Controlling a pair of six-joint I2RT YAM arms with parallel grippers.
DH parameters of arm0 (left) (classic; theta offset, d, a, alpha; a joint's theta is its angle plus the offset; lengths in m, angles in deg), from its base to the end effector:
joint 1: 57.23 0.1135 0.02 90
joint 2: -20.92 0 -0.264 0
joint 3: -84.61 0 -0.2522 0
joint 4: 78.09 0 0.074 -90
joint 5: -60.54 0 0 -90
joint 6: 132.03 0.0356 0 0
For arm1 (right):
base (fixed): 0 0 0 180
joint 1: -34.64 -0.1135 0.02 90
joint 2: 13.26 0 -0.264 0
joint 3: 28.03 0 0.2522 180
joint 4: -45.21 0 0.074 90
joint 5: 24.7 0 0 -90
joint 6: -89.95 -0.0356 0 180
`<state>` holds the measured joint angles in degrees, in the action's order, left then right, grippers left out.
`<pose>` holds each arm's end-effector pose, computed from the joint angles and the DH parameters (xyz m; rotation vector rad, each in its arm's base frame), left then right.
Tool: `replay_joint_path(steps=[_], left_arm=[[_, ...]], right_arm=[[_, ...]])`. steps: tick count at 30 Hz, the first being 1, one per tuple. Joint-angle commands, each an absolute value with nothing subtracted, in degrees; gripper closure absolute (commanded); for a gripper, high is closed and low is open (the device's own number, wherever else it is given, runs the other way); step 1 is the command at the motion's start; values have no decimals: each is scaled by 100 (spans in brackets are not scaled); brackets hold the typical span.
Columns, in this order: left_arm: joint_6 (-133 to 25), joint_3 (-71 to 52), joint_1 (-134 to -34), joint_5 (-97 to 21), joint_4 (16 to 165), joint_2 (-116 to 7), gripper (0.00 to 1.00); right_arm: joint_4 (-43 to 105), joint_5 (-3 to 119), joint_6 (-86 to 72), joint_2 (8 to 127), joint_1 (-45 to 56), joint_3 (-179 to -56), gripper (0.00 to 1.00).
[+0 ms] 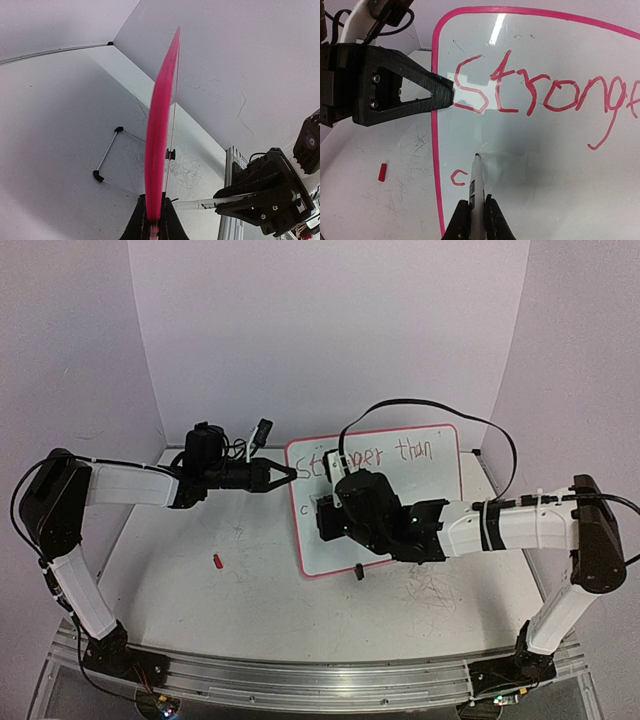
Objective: Write a sentence on the whiteboard
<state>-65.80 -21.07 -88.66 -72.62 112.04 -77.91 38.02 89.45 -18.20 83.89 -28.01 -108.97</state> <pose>0.3174 -0.2225 0.2449 0.7029 1.8416 -1.3379 0.1934 0.3422 0.2628 -0.4867 1.9161 0.5145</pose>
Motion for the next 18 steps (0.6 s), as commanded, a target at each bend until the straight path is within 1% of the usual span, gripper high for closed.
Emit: replay_joint_path(steps=[1, 18], left_arm=[[-6453, -2151, -8896, -7273, 10968, -7581, 100], [-6462, -2153, -8895, -7279, 10968, -7569, 100]], right_arm=[[3804, 8960, -1932, 8450, -2784, -11042, 100], [3556, 8745, -2393, 8287, -2890, -10576, 100]])
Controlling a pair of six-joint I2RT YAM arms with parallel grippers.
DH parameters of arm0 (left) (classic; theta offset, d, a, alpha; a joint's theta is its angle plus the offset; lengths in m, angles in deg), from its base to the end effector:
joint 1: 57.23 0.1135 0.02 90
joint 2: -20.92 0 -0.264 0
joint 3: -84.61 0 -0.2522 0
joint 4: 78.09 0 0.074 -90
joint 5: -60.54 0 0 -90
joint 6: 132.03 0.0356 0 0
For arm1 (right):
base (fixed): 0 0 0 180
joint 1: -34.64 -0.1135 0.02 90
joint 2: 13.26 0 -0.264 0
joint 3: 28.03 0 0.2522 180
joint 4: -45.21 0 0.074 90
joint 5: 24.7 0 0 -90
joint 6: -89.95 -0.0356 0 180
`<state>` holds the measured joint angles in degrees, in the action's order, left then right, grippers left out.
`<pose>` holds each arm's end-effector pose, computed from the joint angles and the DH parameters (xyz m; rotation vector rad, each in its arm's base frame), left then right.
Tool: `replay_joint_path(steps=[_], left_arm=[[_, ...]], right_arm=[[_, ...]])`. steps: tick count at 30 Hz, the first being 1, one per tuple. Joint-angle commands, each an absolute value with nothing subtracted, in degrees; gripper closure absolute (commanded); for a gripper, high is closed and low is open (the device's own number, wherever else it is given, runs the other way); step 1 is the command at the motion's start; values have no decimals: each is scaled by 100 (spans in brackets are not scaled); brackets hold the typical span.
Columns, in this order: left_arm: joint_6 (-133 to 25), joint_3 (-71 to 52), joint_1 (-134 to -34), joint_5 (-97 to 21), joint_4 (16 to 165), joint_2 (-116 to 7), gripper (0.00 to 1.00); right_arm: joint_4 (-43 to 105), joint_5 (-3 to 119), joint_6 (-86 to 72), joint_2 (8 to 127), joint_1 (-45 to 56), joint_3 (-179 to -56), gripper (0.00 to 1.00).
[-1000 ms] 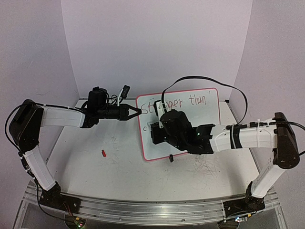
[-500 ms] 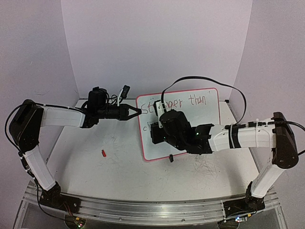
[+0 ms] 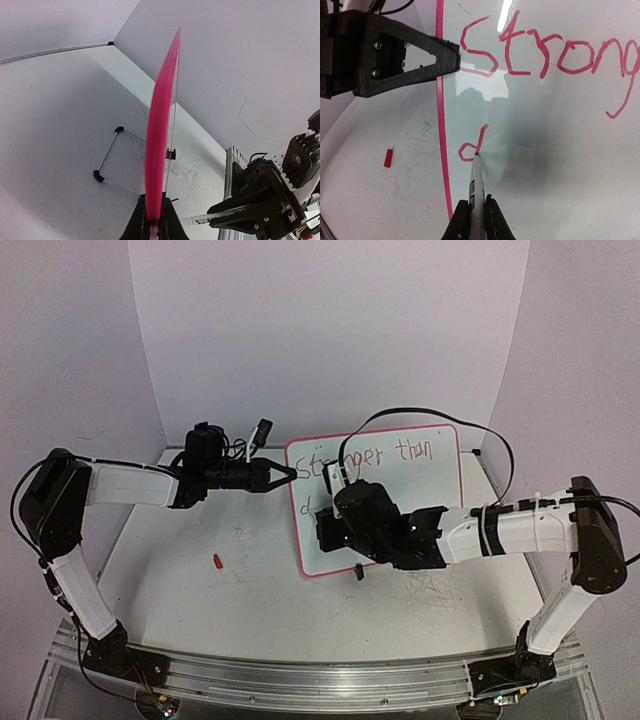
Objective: Write a sentence on the whiteboard
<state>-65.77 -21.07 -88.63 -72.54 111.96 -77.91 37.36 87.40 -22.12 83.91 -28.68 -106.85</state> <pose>0.3175 -0.2223 0.2448 0.7014 1.8431 -1.3361 0.1863 0.3410 0.2488 -0.4824 1.9795 0.5634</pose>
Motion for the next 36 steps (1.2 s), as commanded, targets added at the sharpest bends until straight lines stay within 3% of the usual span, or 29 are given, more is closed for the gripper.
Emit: replay_joint_path(steps=[1, 36], left_arm=[[-6462, -2153, -8896, -7279, 10969, -7570, 100], [-6462, -2124, -8895, -7324, 10968, -7637, 100]], right_arm=[[3544, 8747, -2405, 8280, -2898, -10564, 100], [3537, 9155, -2496, 8202, -2713, -10716, 100]])
